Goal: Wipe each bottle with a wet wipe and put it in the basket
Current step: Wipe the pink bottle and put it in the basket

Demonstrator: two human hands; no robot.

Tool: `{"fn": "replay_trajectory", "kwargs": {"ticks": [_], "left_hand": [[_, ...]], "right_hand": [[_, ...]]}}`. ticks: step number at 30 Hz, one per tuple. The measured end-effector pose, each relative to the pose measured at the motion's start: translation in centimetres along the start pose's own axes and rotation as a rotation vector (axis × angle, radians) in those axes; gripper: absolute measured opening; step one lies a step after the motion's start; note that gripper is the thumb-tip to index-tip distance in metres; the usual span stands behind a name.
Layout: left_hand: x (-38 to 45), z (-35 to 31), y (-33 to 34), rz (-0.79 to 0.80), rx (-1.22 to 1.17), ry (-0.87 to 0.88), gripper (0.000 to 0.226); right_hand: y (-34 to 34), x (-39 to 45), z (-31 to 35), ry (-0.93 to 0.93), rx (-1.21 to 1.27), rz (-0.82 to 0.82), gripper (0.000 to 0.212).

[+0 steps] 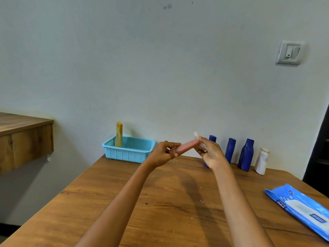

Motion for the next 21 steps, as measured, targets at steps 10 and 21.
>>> {"fn": "replay_trajectory", "kwargs": {"ticks": [10,21], "left_hand": [[0.2,-2.1,-0.3,-0.117,0.063,-0.026,0.038],[0.8,-1.4,0.3,-0.339,-0.257,-0.272,0.048]], "right_hand": [[1.9,-0.7,1.3,-0.538,-0.611,-0.201,0.021],[6.6,-2.9,-1.5,-0.846,-1.087,-0.036,0.03]]}}
Point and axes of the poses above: each hand's wrist, its own x-axis towards the middle knuckle, its own y-axis out of the palm, z = x × y, the point moved 4 cm from there along x, towards the middle knuckle, and after that the axes turned 12 degrees about x, right-handed, at the moved point
